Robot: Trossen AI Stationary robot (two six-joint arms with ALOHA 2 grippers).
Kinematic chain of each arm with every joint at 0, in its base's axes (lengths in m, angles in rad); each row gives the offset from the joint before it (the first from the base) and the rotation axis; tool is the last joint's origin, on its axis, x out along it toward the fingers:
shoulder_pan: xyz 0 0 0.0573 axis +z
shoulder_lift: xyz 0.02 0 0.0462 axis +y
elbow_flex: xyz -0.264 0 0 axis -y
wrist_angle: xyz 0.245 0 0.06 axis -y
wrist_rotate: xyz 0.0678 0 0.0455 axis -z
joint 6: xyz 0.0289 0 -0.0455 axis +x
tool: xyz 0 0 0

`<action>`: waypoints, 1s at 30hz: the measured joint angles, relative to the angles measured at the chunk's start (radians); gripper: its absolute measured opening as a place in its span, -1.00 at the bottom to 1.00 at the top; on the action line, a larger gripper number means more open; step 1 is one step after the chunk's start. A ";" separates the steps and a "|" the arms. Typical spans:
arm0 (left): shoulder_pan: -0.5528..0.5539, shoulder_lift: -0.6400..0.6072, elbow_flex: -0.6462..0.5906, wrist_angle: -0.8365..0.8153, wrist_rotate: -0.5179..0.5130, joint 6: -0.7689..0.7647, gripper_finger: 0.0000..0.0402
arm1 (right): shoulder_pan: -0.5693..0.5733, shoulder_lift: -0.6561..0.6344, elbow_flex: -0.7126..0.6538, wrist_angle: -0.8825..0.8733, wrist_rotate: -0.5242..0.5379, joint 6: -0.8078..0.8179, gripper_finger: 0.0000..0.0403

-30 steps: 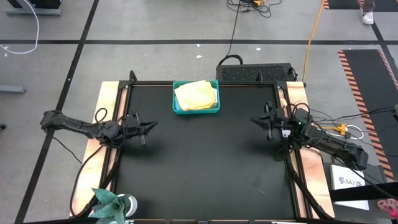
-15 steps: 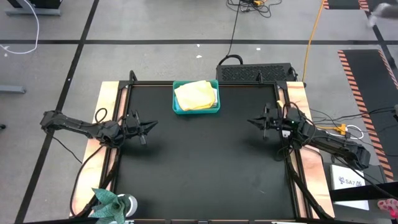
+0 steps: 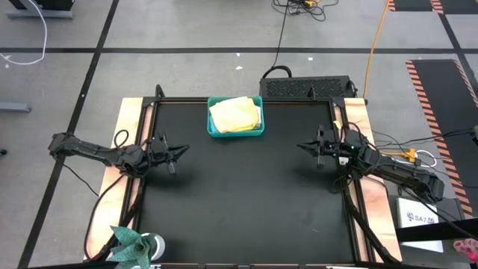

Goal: Fold microfiber towels
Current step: Return to Home Position

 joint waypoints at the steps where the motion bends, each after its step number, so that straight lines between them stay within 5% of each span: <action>1: 0.000 0.000 0.000 0.000 0.000 0.000 -0.88 | 0.020 -0.020 0.000 0.000 -0.001 0.000 -1.00; 16: 0.000 0.000 0.000 -0.001 -0.001 0.008 -0.88 | 0.289 -0.185 0.000 0.013 -0.007 0.000 -1.00; 30: 0.000 0.000 0.000 -0.003 -0.001 0.003 -0.88 | 0.318 -0.184 -0.004 0.014 -0.006 0.000 -1.00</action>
